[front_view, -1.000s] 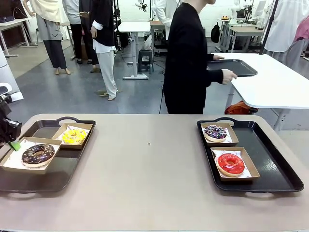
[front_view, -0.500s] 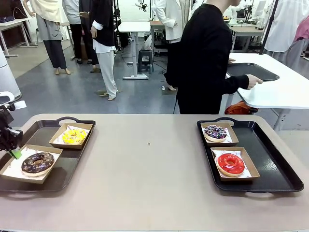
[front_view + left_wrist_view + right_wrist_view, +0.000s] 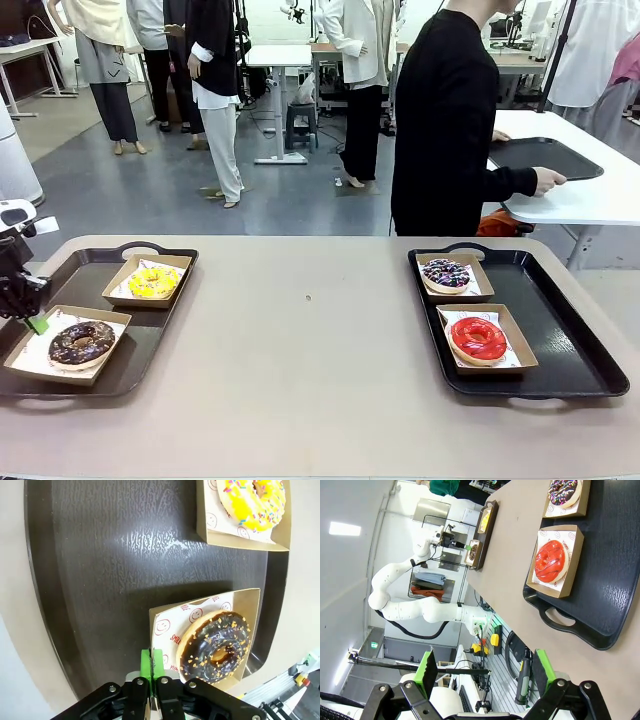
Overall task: Individually package the donuts and arrange them on the tray.
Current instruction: Place the picked Paper togo box on the Handle tray.
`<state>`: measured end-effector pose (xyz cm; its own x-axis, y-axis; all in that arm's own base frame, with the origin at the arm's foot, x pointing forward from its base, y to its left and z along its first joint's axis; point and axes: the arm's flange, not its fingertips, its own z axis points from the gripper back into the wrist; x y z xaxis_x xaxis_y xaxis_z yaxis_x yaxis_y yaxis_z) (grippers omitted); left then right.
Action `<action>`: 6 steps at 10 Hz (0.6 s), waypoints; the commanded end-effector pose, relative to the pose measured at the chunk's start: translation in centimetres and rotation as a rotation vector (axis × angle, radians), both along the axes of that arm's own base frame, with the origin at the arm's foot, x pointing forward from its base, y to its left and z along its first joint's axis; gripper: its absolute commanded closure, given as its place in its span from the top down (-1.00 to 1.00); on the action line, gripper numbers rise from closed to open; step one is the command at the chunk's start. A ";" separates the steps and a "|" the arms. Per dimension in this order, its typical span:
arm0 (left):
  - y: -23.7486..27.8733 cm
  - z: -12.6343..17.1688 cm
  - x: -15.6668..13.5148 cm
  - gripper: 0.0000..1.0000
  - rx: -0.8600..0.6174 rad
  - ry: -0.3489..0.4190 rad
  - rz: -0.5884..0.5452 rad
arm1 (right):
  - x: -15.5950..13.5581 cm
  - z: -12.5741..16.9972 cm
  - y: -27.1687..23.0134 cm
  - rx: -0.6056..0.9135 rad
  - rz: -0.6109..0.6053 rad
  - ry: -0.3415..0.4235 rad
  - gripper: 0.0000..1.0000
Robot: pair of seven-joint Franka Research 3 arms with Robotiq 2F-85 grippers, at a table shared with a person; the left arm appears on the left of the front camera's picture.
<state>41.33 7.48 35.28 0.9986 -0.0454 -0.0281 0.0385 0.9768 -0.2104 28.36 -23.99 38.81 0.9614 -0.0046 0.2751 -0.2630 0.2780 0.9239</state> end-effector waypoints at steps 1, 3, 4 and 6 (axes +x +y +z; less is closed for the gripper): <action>-0.3 -0.3 -0.1 -0.98 0.016 -0.025 0.031 | -0.3 -0.1 0.1 0.003 0.003 -0.003 1.00; -0.4 -0.2 -0.2 0.14 0.021 -0.037 0.030 | -0.3 -0.1 0.1 0.003 0.003 -0.003 1.00; -0.4 0.2 -0.3 1.00 0.018 -0.044 0.033 | -0.3 -0.1 0.1 0.003 0.003 -0.003 1.00; -0.4 1.5 -0.6 1.00 0.020 -0.066 0.030 | -0.3 -0.1 0.1 0.003 0.003 -0.003 1.00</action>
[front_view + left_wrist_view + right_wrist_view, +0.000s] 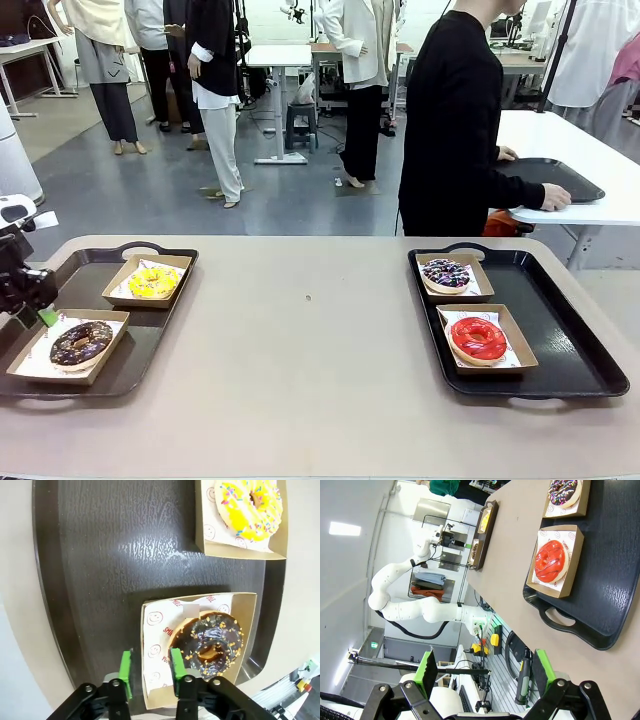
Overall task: Individually package the donuts and arrange them on the tray.
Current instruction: Place the picked Paper togo box on the Handle tray.
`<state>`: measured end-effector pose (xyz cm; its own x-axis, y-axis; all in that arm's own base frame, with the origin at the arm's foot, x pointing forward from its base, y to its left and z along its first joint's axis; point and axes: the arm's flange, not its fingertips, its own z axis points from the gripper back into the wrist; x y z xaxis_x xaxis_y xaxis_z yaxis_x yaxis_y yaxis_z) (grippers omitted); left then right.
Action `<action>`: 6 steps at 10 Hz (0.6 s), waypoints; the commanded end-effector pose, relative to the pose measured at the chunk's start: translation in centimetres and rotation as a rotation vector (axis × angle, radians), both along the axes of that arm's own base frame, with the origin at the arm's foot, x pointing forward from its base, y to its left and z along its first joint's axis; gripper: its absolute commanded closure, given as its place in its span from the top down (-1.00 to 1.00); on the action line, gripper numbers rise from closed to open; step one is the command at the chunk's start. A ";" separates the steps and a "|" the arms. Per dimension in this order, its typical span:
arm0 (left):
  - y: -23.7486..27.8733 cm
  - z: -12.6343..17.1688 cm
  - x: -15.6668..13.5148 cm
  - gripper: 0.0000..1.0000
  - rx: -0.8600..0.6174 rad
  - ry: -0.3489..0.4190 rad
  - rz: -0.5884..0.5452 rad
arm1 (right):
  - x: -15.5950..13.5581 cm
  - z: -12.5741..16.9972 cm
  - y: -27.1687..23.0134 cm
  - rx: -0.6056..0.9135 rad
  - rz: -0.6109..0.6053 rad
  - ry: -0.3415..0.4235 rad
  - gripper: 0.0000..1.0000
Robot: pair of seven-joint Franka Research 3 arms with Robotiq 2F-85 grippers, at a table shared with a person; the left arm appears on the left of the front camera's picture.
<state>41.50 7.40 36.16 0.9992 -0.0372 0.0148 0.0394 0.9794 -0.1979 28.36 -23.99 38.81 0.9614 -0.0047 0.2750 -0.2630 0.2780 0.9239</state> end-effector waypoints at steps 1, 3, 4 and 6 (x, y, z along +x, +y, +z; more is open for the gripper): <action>-0.5 1.5 -0.9 1.00 0.012 -0.039 0.018 | -0.3 -0.1 0.1 0.003 0.003 -0.003 1.00; -1.0 3.4 -1.3 0.22 0.009 -0.058 0.013 | -0.3 -0.1 0.1 0.003 0.003 -0.003 1.00; -1.5 4.7 -1.4 0.40 0.004 -0.076 0.013 | -0.3 -0.1 0.1 0.003 0.003 -0.003 1.00; -2.2 7.1 -1.8 0.78 0.009 -0.100 0.012 | -0.3 -0.1 0.1 0.003 0.003 -0.003 1.00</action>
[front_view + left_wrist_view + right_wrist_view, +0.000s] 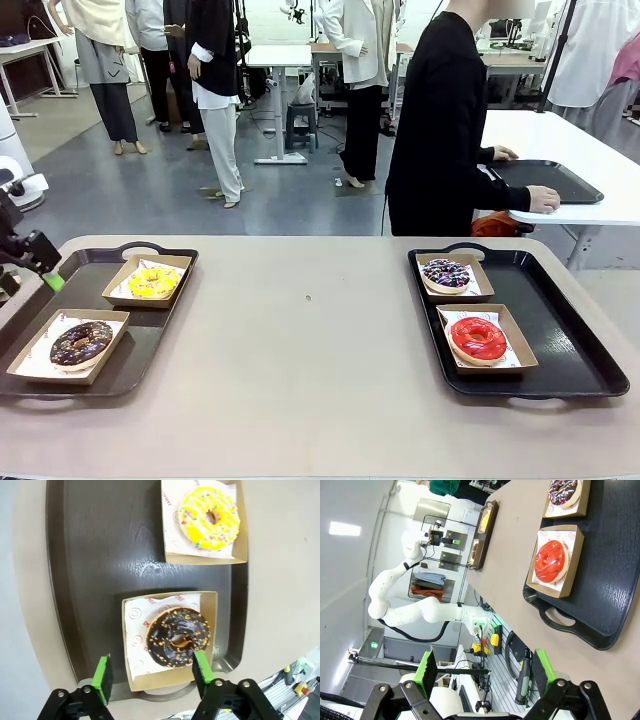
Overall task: Individually package the donuts and arrange them on the tray.
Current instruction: Place the picked Paper togo box on the Handle tray.
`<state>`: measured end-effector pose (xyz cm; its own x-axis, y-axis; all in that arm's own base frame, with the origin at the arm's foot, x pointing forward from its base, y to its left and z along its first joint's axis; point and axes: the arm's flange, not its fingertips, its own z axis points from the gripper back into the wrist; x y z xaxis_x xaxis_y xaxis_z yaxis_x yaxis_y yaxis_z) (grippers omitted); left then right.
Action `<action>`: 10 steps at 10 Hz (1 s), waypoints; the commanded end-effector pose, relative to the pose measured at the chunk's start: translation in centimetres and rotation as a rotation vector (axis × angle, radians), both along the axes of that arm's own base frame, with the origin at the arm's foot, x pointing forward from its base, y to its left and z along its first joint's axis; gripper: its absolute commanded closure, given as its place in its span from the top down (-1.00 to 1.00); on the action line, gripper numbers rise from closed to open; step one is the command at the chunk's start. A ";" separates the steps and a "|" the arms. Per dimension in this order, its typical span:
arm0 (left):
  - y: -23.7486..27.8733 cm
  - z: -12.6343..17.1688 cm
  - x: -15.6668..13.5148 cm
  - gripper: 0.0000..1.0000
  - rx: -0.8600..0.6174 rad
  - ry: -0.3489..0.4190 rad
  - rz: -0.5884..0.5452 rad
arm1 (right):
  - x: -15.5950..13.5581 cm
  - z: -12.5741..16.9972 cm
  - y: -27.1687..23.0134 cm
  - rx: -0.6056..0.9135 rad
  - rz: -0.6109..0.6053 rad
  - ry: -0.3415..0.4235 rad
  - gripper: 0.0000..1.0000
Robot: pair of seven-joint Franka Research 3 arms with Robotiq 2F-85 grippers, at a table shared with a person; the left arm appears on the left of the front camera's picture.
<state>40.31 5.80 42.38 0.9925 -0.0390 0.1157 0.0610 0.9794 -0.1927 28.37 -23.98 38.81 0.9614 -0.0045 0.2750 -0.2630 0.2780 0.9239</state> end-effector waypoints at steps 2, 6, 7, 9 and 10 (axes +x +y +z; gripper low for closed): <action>-1.1 3.4 -1.2 1.00 0.025 0.003 -0.004 | -0.4 -0.1 0.1 0.003 0.003 -0.003 1.00; -1.0 4.4 -1.5 1.00 0.011 -0.017 -0.017 | -0.4 -0.1 0.1 0.003 0.003 -0.003 1.00; -1.0 4.4 -1.5 1.00 0.011 -0.017 -0.017 | -0.4 -0.1 0.1 0.003 0.003 -0.003 1.00; -1.0 4.4 -1.5 1.00 0.011 -0.017 -0.017 | -0.4 -0.1 0.1 0.003 0.003 -0.003 1.00; -1.0 4.8 -1.7 1.00 0.020 -0.009 -0.013 | -0.4 -0.1 0.1 0.003 0.003 -0.003 1.00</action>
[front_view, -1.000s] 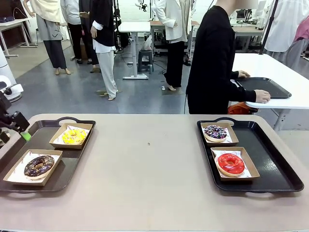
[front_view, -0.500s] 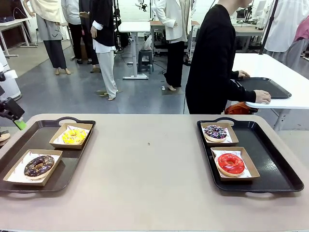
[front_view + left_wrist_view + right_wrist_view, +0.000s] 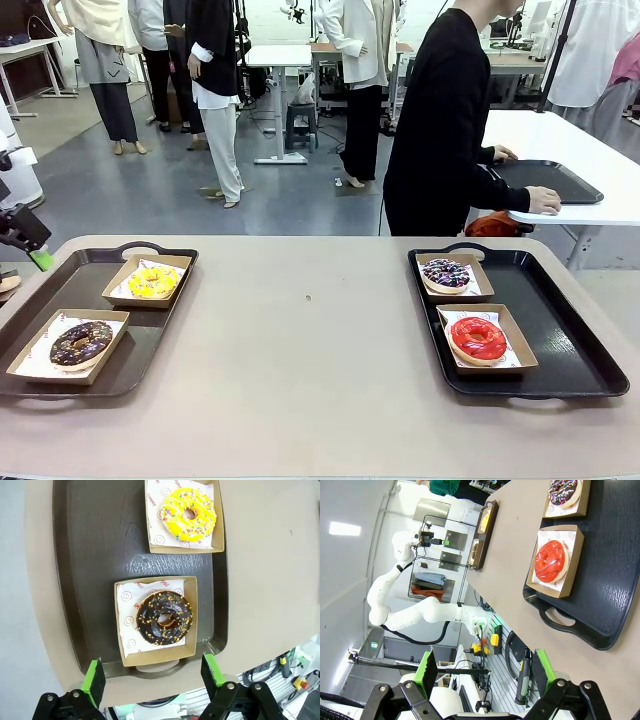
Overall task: Individually package the donuts and arrange them on the tray.
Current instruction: Place the picked Paper togo box on the Handle tray.
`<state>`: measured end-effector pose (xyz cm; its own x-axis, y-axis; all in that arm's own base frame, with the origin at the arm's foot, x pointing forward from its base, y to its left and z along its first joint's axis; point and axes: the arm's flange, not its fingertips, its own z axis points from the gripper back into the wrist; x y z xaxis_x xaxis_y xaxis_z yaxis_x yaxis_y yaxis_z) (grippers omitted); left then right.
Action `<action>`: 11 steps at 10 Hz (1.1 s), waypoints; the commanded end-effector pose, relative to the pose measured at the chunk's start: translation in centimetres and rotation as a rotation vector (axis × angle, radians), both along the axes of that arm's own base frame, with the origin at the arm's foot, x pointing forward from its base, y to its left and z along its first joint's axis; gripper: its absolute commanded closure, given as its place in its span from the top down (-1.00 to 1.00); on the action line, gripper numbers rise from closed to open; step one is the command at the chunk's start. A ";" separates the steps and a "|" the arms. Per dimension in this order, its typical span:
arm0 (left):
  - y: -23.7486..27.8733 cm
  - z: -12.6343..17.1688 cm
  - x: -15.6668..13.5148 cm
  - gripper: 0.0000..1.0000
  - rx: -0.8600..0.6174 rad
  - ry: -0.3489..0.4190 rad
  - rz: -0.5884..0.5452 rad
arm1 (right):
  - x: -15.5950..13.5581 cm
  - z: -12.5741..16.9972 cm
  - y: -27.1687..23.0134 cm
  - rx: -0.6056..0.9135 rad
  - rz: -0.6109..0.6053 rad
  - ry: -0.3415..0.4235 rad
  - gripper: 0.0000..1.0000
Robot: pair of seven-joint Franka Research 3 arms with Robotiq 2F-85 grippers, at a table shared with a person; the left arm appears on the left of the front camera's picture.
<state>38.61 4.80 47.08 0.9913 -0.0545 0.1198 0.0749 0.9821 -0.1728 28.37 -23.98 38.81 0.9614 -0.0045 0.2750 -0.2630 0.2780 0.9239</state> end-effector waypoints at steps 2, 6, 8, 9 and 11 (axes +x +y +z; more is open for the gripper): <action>1.7 3.5 0.7 1.00 -0.341 -0.039 -0.007 | -0.4 -0.1 0.1 0.003 0.003 -0.003 1.00; 9.2 3.3 2.1 1.00 -0.846 0.003 -0.034 | -0.4 -0.1 0.1 0.003 0.003 -0.003 1.00; 13.4 0.0 1.9 1.00 -1.000 0.077 0.010 | -0.4 -0.1 0.1 0.003 0.003 -0.003 1.00; 15.4 -1.8 1.1 1.00 -1.052 0.079 0.017 | -0.4 -0.1 0.1 0.003 0.003 -0.003 1.00; 18.0 -4.2 -0.3 1.00 -1.114 0.063 0.028 | -0.4 -0.1 0.1 0.003 0.003 -0.003 1.00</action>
